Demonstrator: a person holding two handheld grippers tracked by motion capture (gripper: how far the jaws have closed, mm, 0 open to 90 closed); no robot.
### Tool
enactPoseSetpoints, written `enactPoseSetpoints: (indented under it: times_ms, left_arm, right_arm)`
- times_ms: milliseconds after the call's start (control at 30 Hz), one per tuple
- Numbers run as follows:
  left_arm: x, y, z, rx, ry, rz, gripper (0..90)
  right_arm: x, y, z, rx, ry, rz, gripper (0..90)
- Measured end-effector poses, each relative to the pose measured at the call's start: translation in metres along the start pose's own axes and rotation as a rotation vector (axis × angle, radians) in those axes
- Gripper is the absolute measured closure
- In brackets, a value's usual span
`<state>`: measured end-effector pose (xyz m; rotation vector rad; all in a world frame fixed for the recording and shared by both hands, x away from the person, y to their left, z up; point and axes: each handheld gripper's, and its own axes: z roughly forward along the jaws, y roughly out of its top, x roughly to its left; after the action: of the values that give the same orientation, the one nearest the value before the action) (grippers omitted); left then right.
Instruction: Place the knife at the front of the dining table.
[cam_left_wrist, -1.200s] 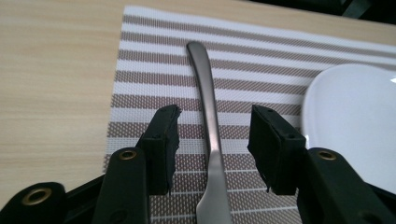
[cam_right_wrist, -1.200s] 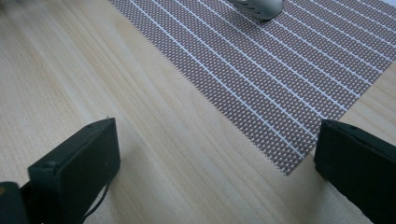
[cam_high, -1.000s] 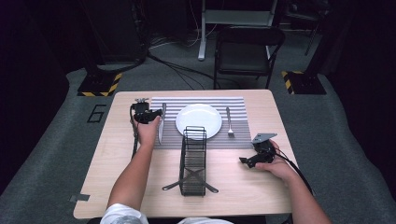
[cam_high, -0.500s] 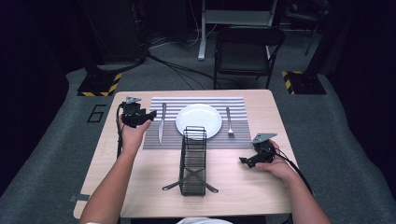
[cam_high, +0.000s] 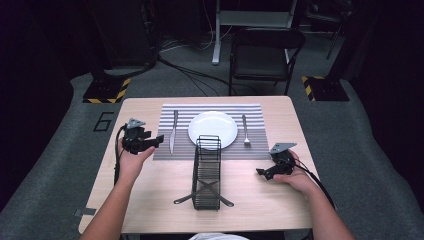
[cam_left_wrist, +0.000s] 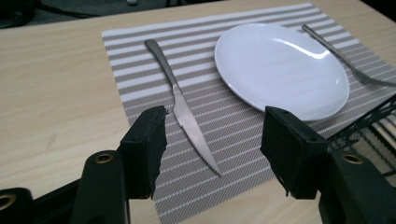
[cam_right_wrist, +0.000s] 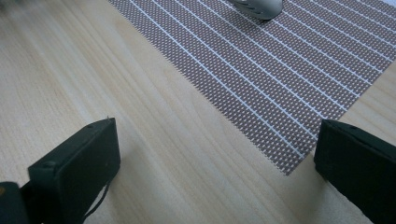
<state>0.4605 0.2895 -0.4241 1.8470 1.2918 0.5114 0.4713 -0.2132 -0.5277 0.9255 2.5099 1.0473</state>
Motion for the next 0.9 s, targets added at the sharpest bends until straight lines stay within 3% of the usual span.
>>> enactPoseSetpoints:
  times_ms: [133,300,367,533,633,700,767,900]
  left_arm:
    - [0.003,-0.018,0.002,0.039,-0.022,0.023,40.5]
    - [0.006,-0.032,0.002,0.065,-0.021,0.022,40.5]
    - [0.008,-0.043,0.006,0.082,-0.019,0.017,40.5]
    - [0.009,-0.063,0.018,0.121,-0.046,0.048,40.4]
    - [0.010,-0.069,0.022,0.121,-0.040,0.051,40.5]
    - [0.012,-0.076,0.025,0.134,-0.004,0.071,41.5]
    - [0.013,-0.078,0.025,0.135,0.002,0.080,43.4]
    - [0.019,-0.087,0.023,0.111,0.021,0.036,44.1]
  right_arm:
    - [0.000,0.000,0.000,0.000,0.000,0.000,0.0]
    - [0.000,0.000,0.000,0.001,0.000,-0.002,0.0]
    - [0.000,0.000,0.000,0.000,-0.001,0.000,0.0]
    - [0.000,0.000,0.000,0.000,0.000,0.000,0.0]
    - [0.000,0.000,0.000,0.000,-0.001,0.001,0.0]
    - [0.000,0.000,0.000,0.000,-0.002,0.003,0.0]
    - [0.000,0.000,0.000,0.001,-0.001,0.002,0.0]
    - [0.000,0.000,0.000,0.001,-0.001,0.002,0.0]
